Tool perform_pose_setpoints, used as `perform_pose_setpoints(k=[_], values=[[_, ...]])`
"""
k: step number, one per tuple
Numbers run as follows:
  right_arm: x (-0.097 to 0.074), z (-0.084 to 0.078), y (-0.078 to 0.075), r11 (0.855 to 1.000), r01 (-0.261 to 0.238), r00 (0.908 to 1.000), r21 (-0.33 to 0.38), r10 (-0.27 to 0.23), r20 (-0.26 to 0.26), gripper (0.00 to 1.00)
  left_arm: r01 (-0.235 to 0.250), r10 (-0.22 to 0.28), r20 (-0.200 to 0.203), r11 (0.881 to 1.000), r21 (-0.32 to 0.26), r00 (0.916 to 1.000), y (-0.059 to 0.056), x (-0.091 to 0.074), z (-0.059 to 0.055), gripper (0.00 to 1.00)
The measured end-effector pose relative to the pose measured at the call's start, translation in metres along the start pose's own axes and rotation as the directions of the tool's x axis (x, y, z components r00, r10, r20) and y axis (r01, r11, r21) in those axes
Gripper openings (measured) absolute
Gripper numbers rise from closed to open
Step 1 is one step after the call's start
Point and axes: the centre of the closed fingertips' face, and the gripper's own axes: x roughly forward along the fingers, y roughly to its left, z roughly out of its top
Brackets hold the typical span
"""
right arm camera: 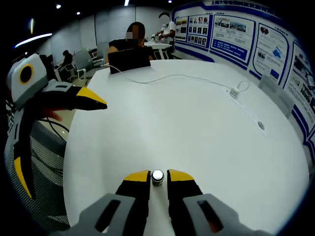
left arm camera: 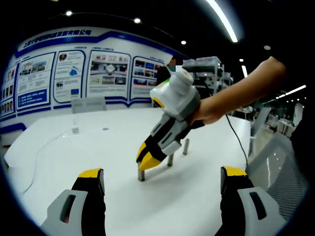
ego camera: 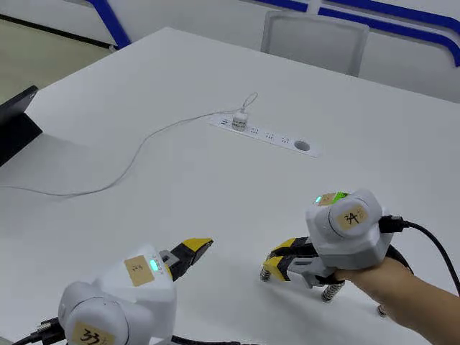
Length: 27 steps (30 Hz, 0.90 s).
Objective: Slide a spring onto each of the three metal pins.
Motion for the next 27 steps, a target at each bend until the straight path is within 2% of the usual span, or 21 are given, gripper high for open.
perform_pose_setpoints(k=[10,12,13,15,17,20,22,27], values=[[-0.013,-0.004,0.002,1.000,0.021,0.9995,0.016,-0.021,0.025,0.18,-0.003,0.003,-0.001,1.000,-0.009,1.0000,0.001,0.000,-0.001,1.00],[-0.017,-0.002,0.001,0.998,0.028,0.9980,0.048,-0.031,0.056,0.21,-0.010,0.010,-0.003,1.000,-0.015,0.9999,0.003,-0.001,-0.002,1.00],[-0.020,0.001,0.002,0.997,0.020,0.9956,0.076,-0.027,0.090,0.22,-0.012,0.012,-0.002,1.000,-0.022,0.9999,0.004,-0.001,-0.002,1.00],[-0.025,0.000,0.000,0.994,0.027,0.9935,0.108,-0.039,0.107,0.22,-0.014,0.014,-0.004,1.000,-0.025,0.9999,0.004,-0.001,-0.002,1.00],[-0.030,-0.002,-0.001,0.994,0.045,0.9913,0.099,-0.057,0.119,0.23,-0.016,0.016,-0.009,1.000,-0.026,0.9998,0.005,-0.001,-0.004,1.00],[-0.041,-0.006,-0.006,0.991,0.091,0.9852,0.094,-0.104,0.137,0.26,-0.017,0.017,-0.013,0.999,-0.032,0.9998,0.005,-0.001,-0.005,1.00],[-0.046,-0.010,-0.009,0.987,0.112,0.9818,0.115,-0.128,0.141,0.29,-0.019,0.019,-0.013,0.999,-0.040,0.9997,0.006,-0.001,-0.005,1.00],[-0.069,-0.023,-0.024,0.965,0.185,0.9614,0.184,-0.217,0.169,0.32,-0.040,0.039,-0.007,0.997,-0.072,0.9992,0.012,-0.002,-0.005,1.00]])
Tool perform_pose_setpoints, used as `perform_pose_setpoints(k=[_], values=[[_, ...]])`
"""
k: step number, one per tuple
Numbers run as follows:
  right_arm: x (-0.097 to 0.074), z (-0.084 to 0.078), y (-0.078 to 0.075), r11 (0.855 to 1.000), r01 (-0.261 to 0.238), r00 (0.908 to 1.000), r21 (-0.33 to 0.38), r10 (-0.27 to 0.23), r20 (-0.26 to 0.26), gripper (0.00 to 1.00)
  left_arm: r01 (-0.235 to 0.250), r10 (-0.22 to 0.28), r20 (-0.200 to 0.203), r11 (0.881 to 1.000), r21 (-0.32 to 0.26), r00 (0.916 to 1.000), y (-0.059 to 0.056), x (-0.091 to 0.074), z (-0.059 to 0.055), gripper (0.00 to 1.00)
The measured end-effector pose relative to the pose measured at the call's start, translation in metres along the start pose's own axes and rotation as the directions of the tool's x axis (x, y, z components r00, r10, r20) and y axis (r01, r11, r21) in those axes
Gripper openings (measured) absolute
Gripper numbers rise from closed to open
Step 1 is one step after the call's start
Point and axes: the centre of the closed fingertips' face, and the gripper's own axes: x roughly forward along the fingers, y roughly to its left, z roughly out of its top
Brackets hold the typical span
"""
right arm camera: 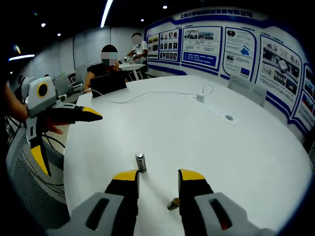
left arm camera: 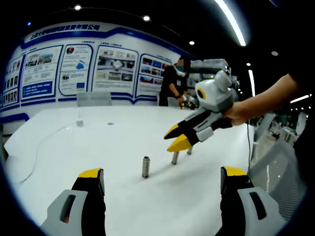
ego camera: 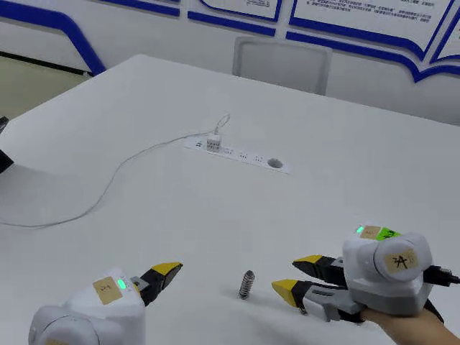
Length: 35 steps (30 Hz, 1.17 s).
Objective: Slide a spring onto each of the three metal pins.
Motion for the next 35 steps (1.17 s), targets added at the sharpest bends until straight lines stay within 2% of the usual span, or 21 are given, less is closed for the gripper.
perform_pose_setpoints(k=[5,7,10,12,13,19,21,26,30,33,35], values=[[-0.029,-0.007,-0.016,0.996,0.072,0.9955,0.055,-0.076,0.057,0.37,-0.009,0.009,0.020,1.000,-0.017,0.9998,0.002,0.000,0.004,1.00],[-0.043,-0.014,-0.023,0.991,0.115,0.9900,0.070,-0.121,0.073,0.38,-0.012,0.012,0.024,1.000,-0.018,0.9996,0.003,0.000,0.004,1.00],[-0.063,-0.026,-0.033,0.978,0.178,0.9782,0.109,-0.188,0.088,0.45,-0.021,0.022,0.023,1.000,-0.016,0.9995,0.005,-0.001,0.004,1.00],[-0.078,-0.037,-0.042,0.960,0.233,0.9668,0.154,-0.246,0.069,0.48,-0.030,0.031,0.028,0.999,-0.016,0.9991,0.007,-0.001,0.005,1.00],[-0.087,-0.039,-0.046,0.953,0.253,0.9589,0.169,-0.270,0.086,0.49,-0.035,0.035,0.027,0.999,-0.012,0.9990,0.008,-0.001,0.005,1.00],[-0.120,-0.059,-0.059,0.920,0.328,0.9301,0.216,-0.354,0.097,0.55,-0.046,0.047,0.026,0.999,-0.029,0.9986,0.011,-0.002,0.005,1.00],[-0.128,-0.067,-0.059,0.911,0.339,0.9241,0.235,-0.369,0.099,0.58,-0.065,0.066,0.034,0.997,-0.047,0.9972,0.017,-0.003,0.006,1.00],[-0.139,-0.085,-0.050,0.902,0.351,0.9176,0.250,-0.385,0.099,0.69,-0.093,0.096,0.041,0.994,-0.062,0.9946,0.023,-0.006,0.007,1.00],[-0.144,-0.086,-0.041,0.900,0.362,0.9088,0.242,-0.399,0.123,0.75,-0.093,0.095,0.038,0.995,-0.047,0.9948,0.022,-0.005,0.007,1.00],[-0.148,-0.082,-0.039,0.892,0.370,0.8951,0.259,-0.417,0.158,0.77,-0.085,0.085,0.024,0.996,-0.027,0.9960,0.019,-0.004,0.004,1.00],[-0.152,-0.077,-0.042,0.882,0.375,0.8781,0.285,-0.436,0.196,0.82,-0.080,0.080,0.017,0.997,-0.018,0.9966,0.017,-0.004,0.003,1.00]])
